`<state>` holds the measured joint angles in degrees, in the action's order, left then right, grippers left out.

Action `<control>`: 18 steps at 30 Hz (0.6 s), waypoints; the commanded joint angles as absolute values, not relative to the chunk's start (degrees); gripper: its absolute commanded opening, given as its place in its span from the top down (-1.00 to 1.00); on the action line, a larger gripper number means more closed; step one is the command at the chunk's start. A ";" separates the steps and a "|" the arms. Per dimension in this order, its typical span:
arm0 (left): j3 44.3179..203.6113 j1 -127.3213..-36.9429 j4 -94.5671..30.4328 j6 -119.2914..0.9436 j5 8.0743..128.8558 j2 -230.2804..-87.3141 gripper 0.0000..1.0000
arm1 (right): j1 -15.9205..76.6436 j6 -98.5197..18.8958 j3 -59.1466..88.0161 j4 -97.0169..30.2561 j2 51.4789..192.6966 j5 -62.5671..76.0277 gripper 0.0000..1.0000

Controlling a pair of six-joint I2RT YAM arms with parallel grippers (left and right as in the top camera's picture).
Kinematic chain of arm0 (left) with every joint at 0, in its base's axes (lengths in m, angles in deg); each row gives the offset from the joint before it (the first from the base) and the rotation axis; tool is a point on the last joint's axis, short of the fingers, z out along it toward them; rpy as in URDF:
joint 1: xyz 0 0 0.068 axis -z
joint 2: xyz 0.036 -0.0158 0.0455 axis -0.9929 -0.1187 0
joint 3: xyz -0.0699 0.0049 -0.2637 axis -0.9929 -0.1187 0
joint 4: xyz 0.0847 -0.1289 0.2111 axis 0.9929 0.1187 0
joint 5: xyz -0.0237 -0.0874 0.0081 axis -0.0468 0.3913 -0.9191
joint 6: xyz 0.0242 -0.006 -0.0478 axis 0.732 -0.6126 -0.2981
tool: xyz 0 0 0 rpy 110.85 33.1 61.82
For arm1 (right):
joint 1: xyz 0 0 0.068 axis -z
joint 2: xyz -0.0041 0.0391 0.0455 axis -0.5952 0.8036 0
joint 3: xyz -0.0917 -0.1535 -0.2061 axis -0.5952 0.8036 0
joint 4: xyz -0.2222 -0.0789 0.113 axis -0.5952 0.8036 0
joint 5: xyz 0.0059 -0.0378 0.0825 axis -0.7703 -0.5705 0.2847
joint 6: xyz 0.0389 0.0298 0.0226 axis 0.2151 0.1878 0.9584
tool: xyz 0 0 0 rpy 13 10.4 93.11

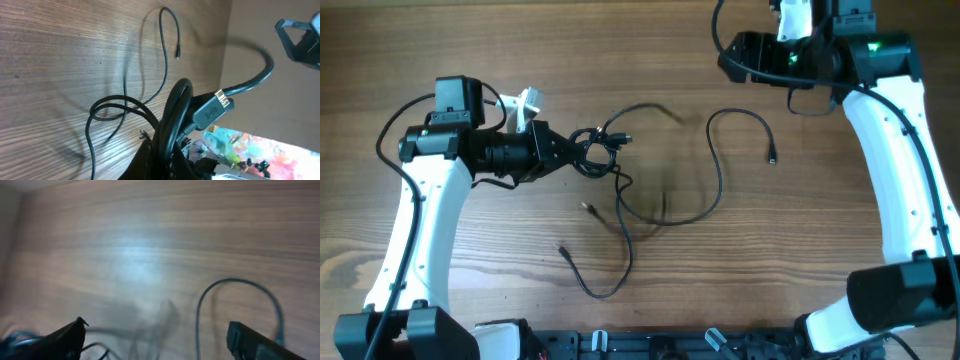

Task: Untangle cables

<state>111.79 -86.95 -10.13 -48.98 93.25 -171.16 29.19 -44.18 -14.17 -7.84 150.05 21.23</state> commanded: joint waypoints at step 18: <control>111.81 -86.78 -20.89 -46.35 112.35 -170.96 0.92 | 2.68 -45.52 -14.30 -4.93 144.70 19.96 -0.35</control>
<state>111.79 -86.95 -20.49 -46.99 105.80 -171.16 5.41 -53.95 -14.45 -2.57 142.60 27.79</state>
